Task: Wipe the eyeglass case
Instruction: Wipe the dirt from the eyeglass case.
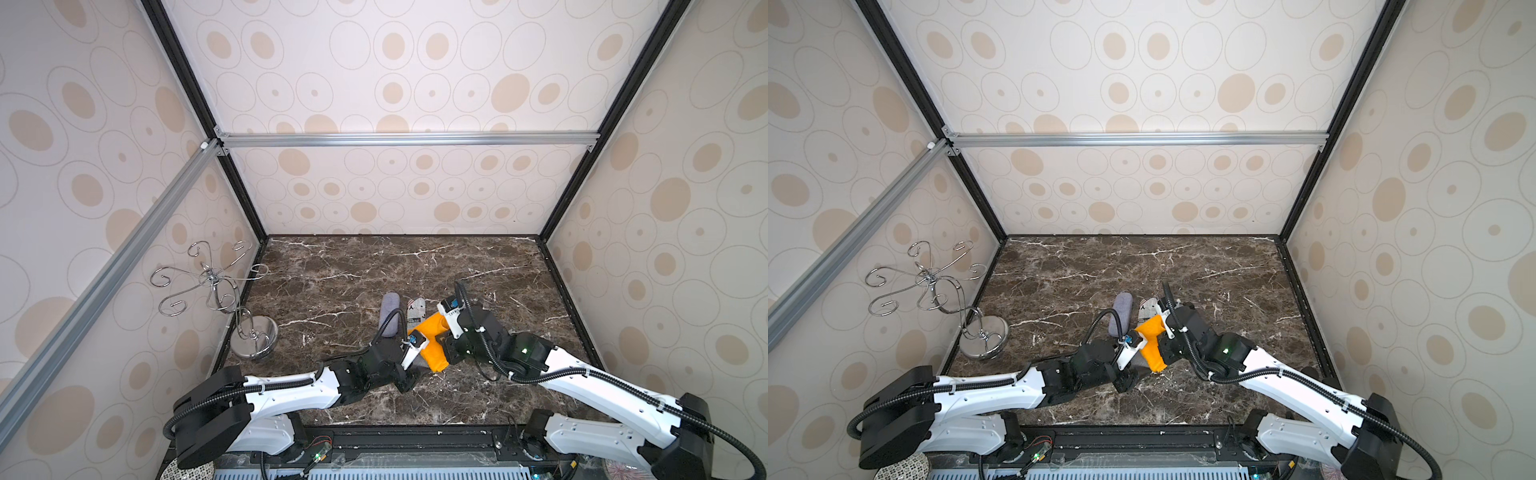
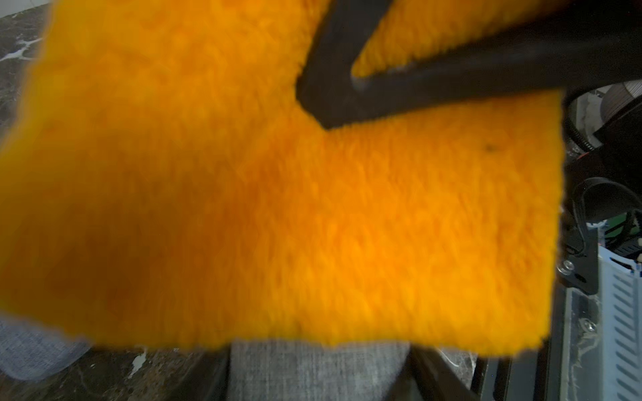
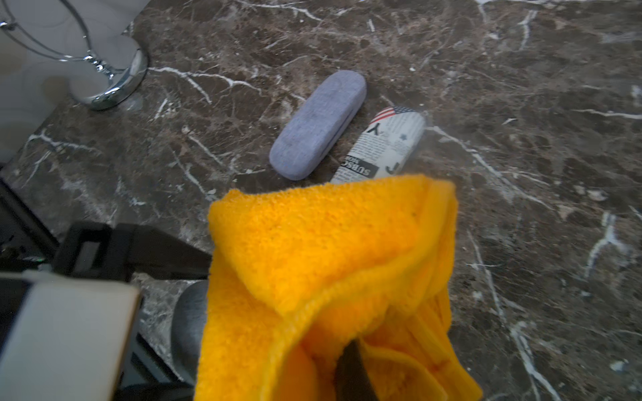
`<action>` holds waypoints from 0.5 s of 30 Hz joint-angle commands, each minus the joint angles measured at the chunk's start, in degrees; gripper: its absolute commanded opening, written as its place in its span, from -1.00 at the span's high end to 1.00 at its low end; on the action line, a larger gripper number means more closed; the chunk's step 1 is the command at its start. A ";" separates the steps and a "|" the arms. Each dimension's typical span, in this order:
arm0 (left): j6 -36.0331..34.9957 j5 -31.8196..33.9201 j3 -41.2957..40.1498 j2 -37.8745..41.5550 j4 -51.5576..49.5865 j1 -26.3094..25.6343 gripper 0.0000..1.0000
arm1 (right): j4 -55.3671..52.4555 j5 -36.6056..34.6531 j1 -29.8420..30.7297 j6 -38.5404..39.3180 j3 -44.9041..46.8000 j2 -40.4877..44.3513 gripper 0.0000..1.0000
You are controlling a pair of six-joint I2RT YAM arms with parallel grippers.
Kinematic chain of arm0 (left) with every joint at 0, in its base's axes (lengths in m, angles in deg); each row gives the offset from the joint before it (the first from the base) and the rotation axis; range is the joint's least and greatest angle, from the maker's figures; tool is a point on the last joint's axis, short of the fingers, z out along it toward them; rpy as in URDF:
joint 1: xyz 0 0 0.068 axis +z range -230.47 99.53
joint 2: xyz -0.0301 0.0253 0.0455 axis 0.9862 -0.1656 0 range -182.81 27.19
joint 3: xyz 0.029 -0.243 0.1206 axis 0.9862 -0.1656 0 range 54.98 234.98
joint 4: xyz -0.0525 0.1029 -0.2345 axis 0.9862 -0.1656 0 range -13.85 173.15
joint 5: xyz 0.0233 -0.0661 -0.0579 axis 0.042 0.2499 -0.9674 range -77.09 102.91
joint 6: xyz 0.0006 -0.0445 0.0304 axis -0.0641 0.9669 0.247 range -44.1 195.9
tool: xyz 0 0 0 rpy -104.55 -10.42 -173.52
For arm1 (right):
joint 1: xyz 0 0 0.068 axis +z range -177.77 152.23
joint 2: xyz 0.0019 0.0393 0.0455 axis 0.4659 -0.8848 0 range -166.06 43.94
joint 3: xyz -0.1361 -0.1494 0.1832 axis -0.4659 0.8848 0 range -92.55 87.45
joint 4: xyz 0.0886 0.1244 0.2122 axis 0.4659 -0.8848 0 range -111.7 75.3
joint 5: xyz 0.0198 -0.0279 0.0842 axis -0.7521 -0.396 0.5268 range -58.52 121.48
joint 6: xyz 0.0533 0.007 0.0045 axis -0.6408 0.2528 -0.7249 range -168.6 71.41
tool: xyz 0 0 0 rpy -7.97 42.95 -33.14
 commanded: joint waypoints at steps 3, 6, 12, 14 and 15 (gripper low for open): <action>-0.71 0.34 2.36 0.17 5.45 -0.59 0.13 | 2.00 2.41 1.49 -3.38 2.59 -1.58 1.00; -1.10 0.24 1.65 0.74 4.56 -0.58 0.13 | -1.45 -4.22 -0.95 -5.13 3.12 -0.40 1.00; -0.66 -2.15 -0.44 2.73 2.66 -0.51 0.15 | -8.03 -5.53 -10.34 -4.61 3.69 4.42 1.00; 0.22 -3.65 -0.90 3.42 2.29 -0.24 0.16 | -9.37 -5.20 -11.82 -3.87 3.70 6.40 1.00; 1.10 -4.38 -0.98 3.60 1.50 0.25 0.16 | -10.09 -5.07 -12.31 -3.69 3.70 7.60 1.00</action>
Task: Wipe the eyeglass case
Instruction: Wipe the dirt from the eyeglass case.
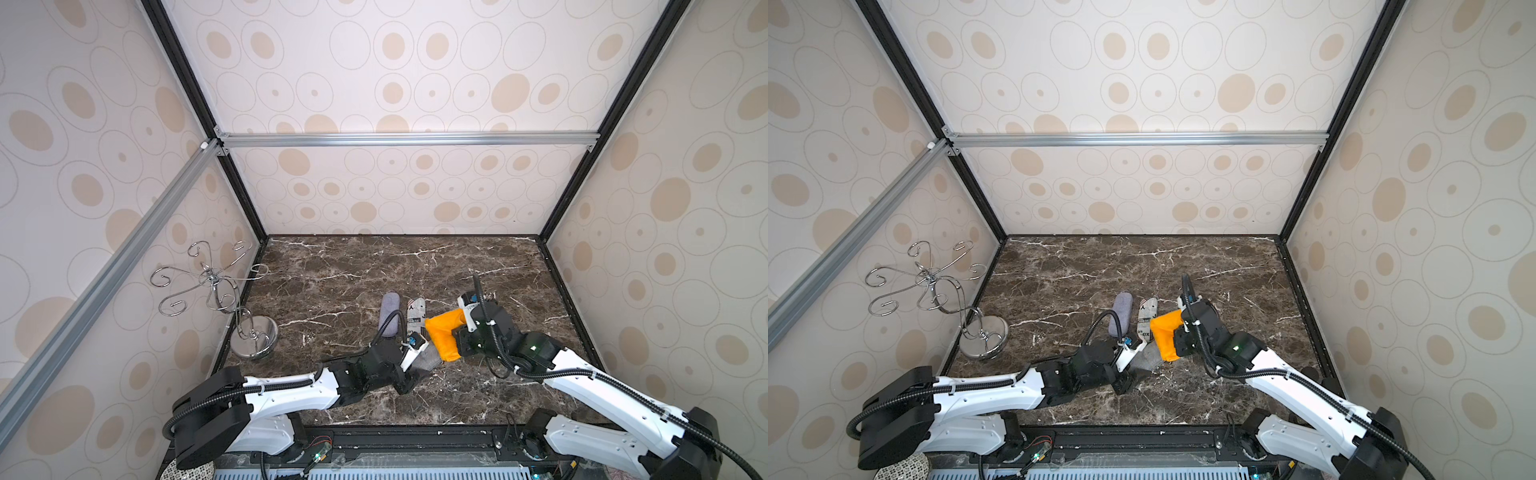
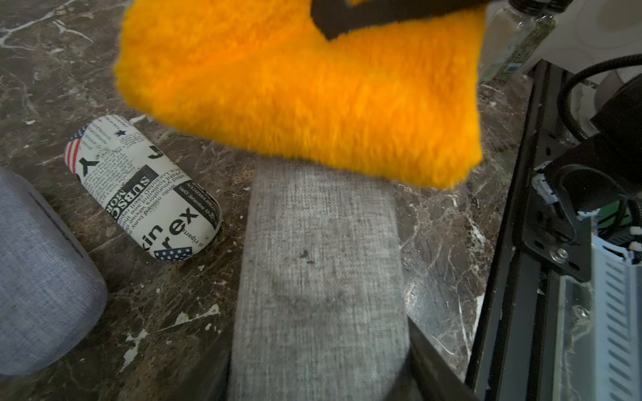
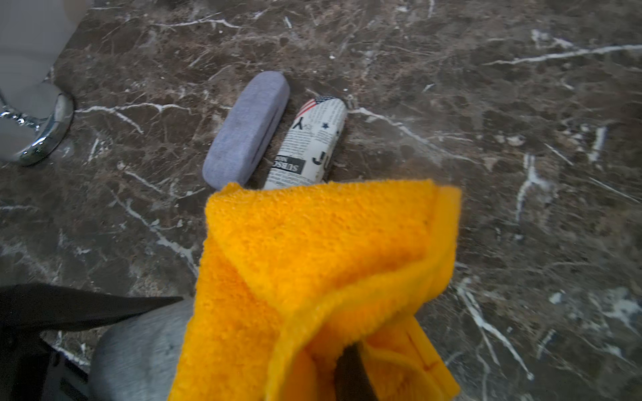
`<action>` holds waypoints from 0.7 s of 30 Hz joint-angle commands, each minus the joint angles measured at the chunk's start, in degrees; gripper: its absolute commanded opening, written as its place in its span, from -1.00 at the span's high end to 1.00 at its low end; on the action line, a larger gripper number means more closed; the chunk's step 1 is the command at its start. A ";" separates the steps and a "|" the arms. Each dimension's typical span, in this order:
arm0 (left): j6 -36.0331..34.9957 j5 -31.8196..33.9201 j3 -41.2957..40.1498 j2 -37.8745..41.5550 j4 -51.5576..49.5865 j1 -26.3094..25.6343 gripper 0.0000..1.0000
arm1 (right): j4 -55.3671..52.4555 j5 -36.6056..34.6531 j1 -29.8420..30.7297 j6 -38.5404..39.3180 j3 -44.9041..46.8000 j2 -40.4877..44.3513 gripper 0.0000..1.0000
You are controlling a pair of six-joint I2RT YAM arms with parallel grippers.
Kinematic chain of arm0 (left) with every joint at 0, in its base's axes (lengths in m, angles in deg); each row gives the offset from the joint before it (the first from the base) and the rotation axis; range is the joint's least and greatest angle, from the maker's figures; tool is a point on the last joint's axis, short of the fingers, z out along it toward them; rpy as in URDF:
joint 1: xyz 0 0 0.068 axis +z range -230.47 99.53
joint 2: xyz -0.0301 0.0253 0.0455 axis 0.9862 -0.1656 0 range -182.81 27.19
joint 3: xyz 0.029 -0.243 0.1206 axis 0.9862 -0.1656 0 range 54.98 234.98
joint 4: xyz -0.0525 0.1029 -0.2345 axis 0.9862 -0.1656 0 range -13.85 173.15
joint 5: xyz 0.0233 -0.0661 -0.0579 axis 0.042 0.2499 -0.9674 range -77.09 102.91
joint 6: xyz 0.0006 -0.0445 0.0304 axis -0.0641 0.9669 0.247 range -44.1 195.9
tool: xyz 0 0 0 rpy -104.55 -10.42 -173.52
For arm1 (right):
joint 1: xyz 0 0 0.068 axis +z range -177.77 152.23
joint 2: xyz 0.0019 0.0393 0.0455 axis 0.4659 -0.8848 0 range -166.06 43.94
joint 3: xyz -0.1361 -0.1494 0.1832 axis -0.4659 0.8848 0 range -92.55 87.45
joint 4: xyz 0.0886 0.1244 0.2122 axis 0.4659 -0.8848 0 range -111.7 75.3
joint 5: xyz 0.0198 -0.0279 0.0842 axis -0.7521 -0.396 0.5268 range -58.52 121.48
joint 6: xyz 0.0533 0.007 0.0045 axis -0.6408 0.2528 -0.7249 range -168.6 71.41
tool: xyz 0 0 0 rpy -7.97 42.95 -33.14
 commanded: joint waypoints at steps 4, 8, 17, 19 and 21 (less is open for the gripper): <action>6.86 -10.10 -0.96 3.16 1.65 5.07 0.17 | -9.93 -2.76 -1.40 0.71 0.57 7.06 1.00; 12.53 -19.93 -1.94 3.50 2.05 10.93 0.18 | -14.41 -0.57 -1.40 2.54 -0.27 10.22 1.00; 13.32 -24.62 0.36 4.73 -2.40 15.59 0.16 | -19.25 -4.48 4.40 5.59 -4.66 8.09 1.00; 11.74 -24.60 1.67 4.22 -4.22 15.47 0.16 | -19.24 -6.63 7.75 5.85 -6.23 4.98 1.00; 10.57 -24.45 2.45 3.69 -5.37 15.16 0.16 | -18.40 -7.34 10.12 6.01 -7.79 1.88 1.00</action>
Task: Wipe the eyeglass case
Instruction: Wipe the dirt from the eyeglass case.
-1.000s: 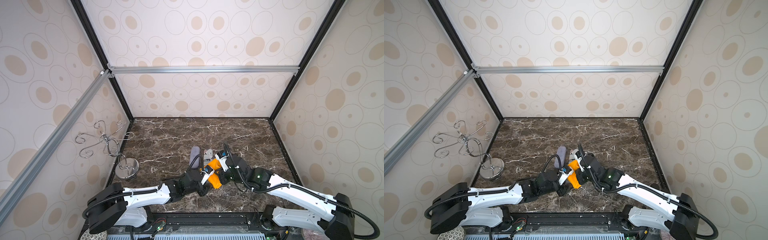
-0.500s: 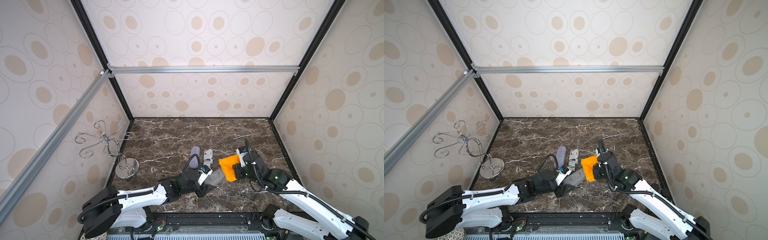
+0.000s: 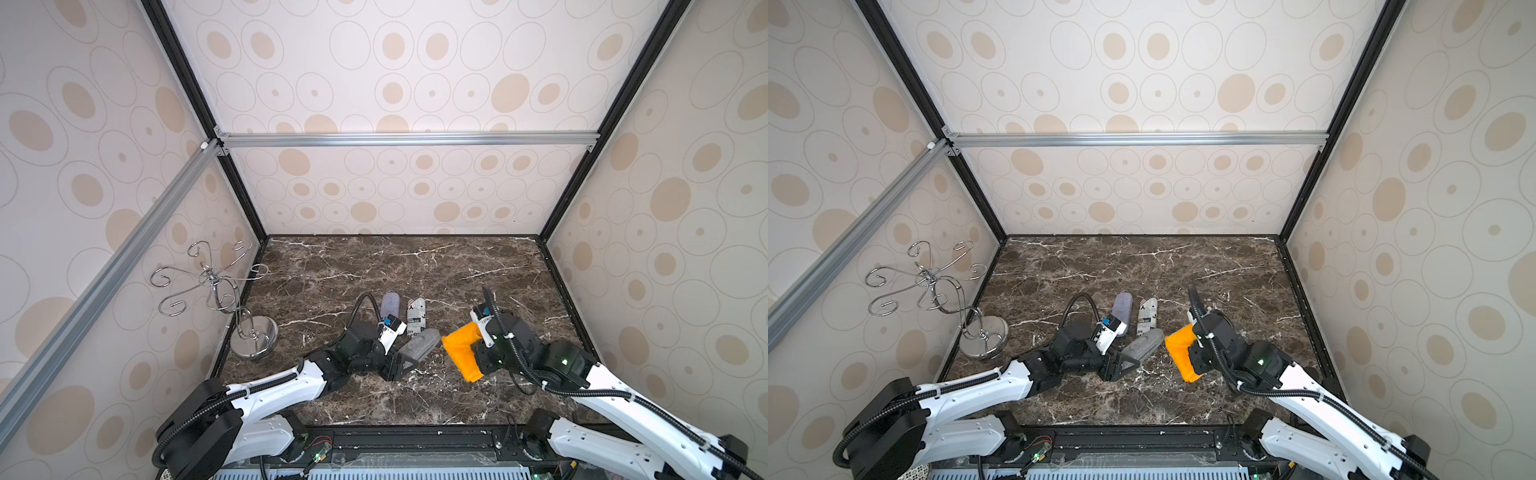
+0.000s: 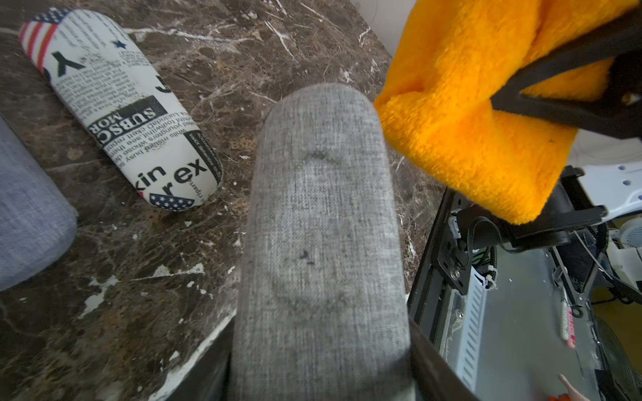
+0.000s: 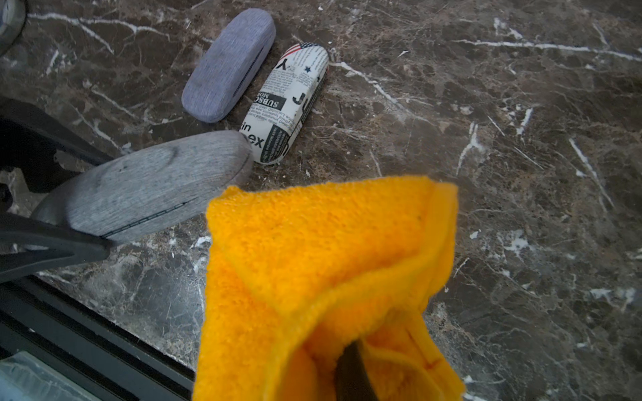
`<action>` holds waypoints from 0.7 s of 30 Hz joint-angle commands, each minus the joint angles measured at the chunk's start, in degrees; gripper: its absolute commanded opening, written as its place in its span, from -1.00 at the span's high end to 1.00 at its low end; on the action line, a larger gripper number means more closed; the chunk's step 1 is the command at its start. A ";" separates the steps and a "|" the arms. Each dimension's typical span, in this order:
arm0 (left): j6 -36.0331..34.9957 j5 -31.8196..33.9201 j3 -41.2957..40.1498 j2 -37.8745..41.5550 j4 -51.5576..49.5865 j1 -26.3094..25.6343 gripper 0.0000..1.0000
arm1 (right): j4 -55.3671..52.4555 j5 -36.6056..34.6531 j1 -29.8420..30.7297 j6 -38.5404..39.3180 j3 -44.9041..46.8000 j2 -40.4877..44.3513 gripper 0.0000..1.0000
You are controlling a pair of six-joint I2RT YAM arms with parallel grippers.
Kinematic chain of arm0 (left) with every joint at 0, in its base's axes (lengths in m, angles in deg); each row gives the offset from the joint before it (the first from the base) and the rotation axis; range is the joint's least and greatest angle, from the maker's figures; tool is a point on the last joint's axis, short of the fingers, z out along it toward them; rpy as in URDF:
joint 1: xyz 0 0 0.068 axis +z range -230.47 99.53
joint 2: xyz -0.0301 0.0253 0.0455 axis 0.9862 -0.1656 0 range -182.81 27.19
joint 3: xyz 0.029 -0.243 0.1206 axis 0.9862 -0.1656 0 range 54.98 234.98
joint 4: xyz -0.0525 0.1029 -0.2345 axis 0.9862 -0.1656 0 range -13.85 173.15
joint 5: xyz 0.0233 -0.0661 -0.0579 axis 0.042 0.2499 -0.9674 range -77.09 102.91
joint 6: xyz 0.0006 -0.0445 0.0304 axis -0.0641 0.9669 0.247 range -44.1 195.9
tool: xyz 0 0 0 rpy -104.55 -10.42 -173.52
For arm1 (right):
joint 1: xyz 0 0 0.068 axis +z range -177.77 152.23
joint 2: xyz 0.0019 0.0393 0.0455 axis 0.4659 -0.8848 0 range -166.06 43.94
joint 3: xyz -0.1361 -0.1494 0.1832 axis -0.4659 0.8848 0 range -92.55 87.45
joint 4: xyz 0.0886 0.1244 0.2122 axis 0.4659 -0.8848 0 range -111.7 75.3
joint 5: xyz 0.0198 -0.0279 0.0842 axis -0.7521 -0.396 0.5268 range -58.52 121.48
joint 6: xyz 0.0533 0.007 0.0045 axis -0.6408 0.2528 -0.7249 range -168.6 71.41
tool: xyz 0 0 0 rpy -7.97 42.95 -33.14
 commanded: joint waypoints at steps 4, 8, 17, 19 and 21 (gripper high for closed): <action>-3.70 -0.32 4.85 -0.54 -3.35 -1.58 0.16 | 0.55 -1.61 5.66 2.95 -5.40 -8.66 1.00; -4.37 1.67 5.31 -0.77 -3.50 -2.07 0.17 | 2.47 1.91 9.89 4.72 -7.34 -12.71 1.00; -4.67 0.81 6.13 -1.86 -0.71 -2.70 0.20 | 11.31 17.13 14.65 5.55 -5.74 -17.52 1.00; -5.38 0.49 5.95 -1.54 -0.93 -2.80 0.20 | 11.59 13.60 14.64 4.27 -4.82 -17.32 1.00; -6.36 0.48 5.63 -0.89 -1.84 -2.88 0.21 | 10.65 8.77 13.42 3.47 -3.85 -16.55 1.00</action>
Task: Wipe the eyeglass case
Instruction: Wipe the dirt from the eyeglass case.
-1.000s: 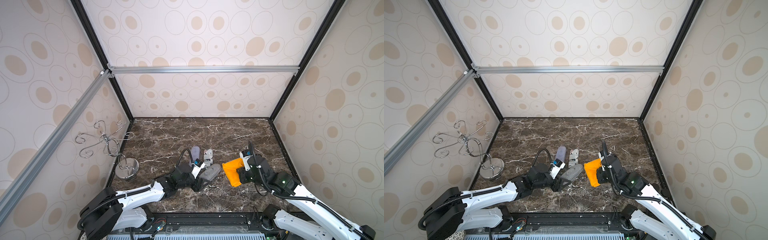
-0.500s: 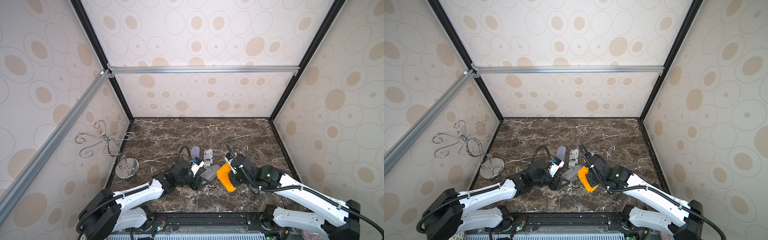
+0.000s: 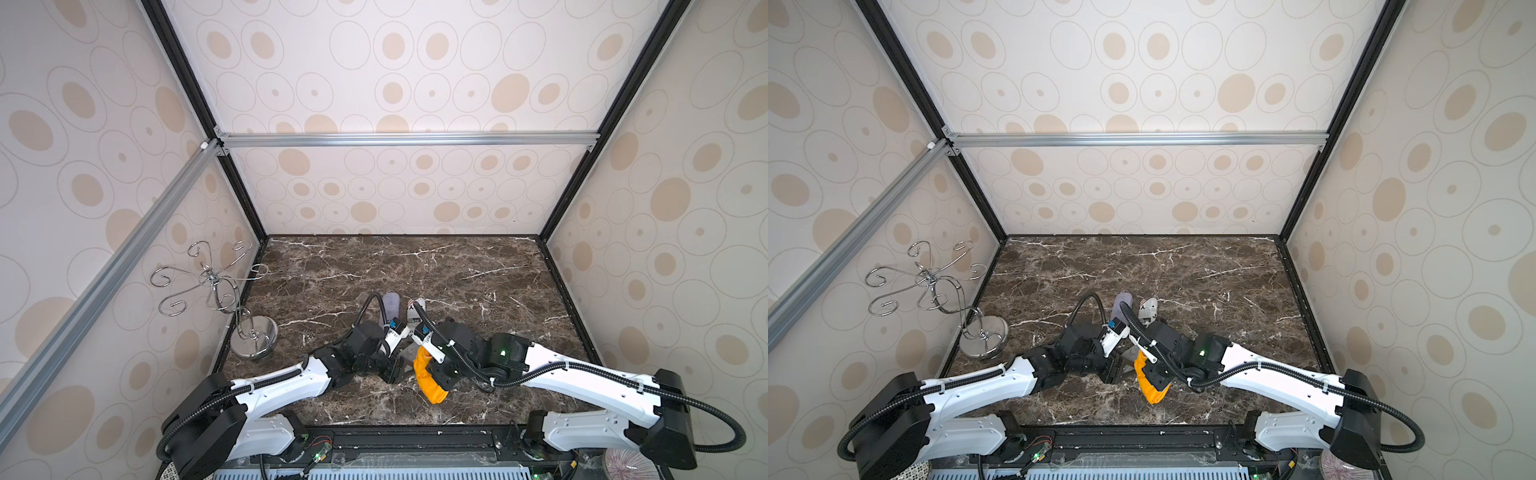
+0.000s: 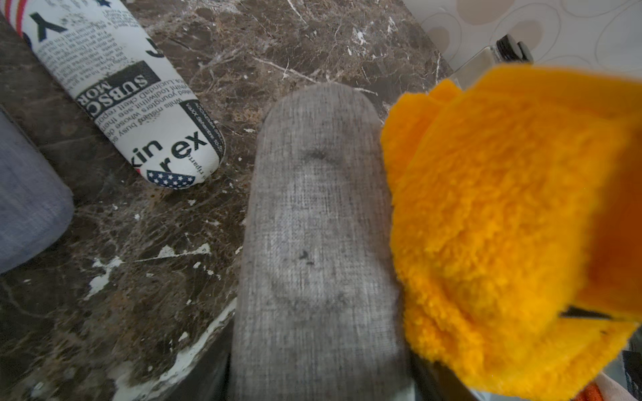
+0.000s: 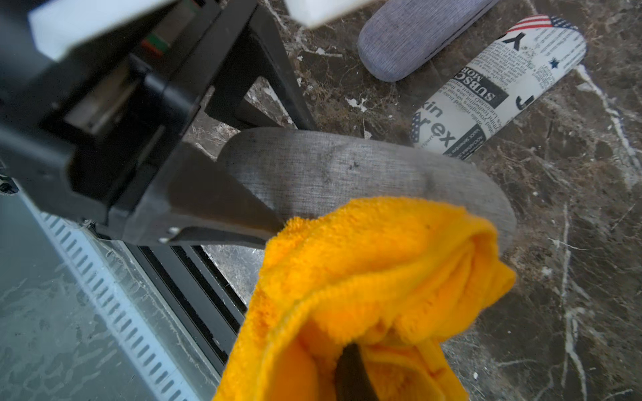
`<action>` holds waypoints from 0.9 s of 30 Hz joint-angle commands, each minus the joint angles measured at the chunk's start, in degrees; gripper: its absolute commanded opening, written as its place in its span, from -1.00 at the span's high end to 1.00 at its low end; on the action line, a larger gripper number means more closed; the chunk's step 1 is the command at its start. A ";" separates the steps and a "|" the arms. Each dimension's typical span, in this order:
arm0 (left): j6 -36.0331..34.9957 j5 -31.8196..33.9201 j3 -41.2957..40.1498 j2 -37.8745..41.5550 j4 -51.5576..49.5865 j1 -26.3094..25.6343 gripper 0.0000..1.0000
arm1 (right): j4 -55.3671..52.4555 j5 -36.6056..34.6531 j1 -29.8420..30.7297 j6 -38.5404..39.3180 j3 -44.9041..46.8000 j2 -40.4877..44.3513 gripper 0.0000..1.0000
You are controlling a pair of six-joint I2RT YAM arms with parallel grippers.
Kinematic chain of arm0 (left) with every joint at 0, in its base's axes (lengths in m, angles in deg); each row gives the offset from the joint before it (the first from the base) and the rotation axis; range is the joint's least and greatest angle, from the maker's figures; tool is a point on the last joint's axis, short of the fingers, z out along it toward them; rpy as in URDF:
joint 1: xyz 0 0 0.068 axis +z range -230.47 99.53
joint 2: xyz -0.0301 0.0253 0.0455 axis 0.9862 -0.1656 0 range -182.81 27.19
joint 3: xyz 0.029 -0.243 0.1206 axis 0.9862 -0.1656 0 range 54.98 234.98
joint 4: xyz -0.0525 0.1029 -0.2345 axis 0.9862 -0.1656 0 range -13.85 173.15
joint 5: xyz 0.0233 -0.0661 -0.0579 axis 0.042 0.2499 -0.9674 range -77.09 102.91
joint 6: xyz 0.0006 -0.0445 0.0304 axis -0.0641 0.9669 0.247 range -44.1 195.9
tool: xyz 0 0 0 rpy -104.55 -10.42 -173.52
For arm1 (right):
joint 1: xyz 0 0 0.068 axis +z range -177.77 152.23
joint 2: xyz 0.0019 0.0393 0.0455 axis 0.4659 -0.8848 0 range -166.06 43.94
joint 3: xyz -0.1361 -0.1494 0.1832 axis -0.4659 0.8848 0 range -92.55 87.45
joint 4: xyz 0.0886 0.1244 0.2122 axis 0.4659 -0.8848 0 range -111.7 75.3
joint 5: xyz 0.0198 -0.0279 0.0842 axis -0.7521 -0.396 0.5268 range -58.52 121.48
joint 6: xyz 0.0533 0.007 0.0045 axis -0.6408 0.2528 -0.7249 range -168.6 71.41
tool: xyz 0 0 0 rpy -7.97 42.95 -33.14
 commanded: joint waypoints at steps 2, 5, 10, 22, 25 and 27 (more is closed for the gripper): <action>-3.59 -3.59 2.41 2.23 3.35 -1.00 0.22 | 2.06 -3.43 -3.01 -1.95 1.91 1.64 1.00; -4.19 -4.60 1.02 4.27 3.31 -1.13 0.22 | 0.87 -4.98 -9.00 -3.16 3.46 3.99 1.00; -3.49 -4.26 0.81 4.99 3.73 -1.26 0.22 | -3.30 -8.79 -12.07 -1.62 1.97 5.48 1.00; -3.59 -4.40 3.14 0.79 6.23 -2.66 0.22 | 2.16 1.32 -0.83 0.39 -0.27 1.17 1.00; -3.39 -4.00 2.99 0.82 5.64 -2.93 0.23 | 1.37 -5.99 -1.84 -2.01 0.09 1.47 1.00; -2.49 -4.32 2.54 1.32 5.79 -2.93 0.22 | 0.82 -6.03 -5.68 -3.52 1.08 2.75 1.00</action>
